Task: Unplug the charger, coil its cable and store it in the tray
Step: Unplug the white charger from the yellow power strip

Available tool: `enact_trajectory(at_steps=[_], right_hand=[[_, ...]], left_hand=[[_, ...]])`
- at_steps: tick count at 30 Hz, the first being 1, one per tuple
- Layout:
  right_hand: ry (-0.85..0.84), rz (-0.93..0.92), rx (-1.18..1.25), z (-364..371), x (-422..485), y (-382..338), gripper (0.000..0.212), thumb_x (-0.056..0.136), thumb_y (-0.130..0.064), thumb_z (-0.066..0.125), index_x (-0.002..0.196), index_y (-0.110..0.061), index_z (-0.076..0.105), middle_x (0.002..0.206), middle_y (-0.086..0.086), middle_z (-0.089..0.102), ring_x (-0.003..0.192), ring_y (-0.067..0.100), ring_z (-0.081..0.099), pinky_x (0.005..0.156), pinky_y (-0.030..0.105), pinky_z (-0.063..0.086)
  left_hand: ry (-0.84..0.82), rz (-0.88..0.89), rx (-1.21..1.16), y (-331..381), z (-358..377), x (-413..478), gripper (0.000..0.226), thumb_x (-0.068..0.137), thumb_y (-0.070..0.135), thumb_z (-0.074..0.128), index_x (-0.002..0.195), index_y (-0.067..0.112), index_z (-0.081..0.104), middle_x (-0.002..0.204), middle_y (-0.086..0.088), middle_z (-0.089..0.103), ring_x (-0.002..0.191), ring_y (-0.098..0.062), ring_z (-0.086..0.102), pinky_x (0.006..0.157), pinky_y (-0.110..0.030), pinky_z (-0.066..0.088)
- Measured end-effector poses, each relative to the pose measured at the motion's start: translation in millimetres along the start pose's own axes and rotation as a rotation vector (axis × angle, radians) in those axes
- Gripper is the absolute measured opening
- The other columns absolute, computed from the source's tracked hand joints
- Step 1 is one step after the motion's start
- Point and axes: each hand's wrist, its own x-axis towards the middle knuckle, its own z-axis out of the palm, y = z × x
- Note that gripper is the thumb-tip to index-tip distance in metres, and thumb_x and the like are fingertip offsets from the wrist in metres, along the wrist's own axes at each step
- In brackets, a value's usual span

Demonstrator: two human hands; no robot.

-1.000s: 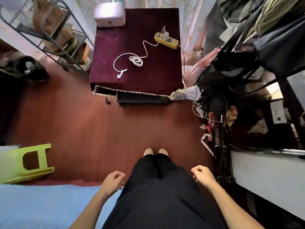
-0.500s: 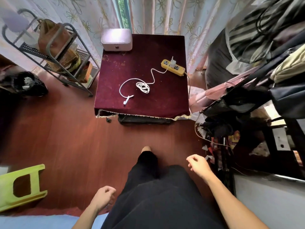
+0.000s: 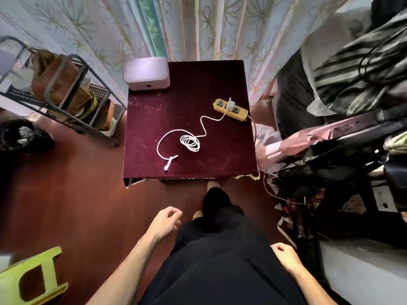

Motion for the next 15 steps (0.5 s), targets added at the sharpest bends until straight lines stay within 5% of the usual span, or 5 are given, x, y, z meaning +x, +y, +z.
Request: enact_trajectory(at_steps=[5,15], right_hand=[[0.007,-0.032,-0.006,-29.2,30.9,-74.2,0.014,0.102,-0.021,0.064,0.094,-0.021,0.076,0.107,0.009,0.076,0.111,0.029,0.068,0.085,0.031,0.047],[0.0,-0.208,0.046,-71.8,71.0,-233.5,0.021,0.098,-0.024,0.065,0.079,-0.023,0.073,0.073,-0.002,0.075,0.062,0.015,0.067,0.07,0.029,0.052]], left_hand=[[0.06,-0.112,-0.003,29.6,-17.3,26.8,0.013,0.102,0.012,0.055,0.094,0.006,0.064,0.075,-0.01,0.063,0.046,-0.009,0.05,0.041,-0.015,0.039],[0.076,-0.3,-0.027,42.6,-46.6,49.1,0.015,0.102,0.009,0.053,0.092,0.004,0.062,0.069,-0.009,0.059,0.043,-0.011,0.044,0.036,-0.014,0.037]])
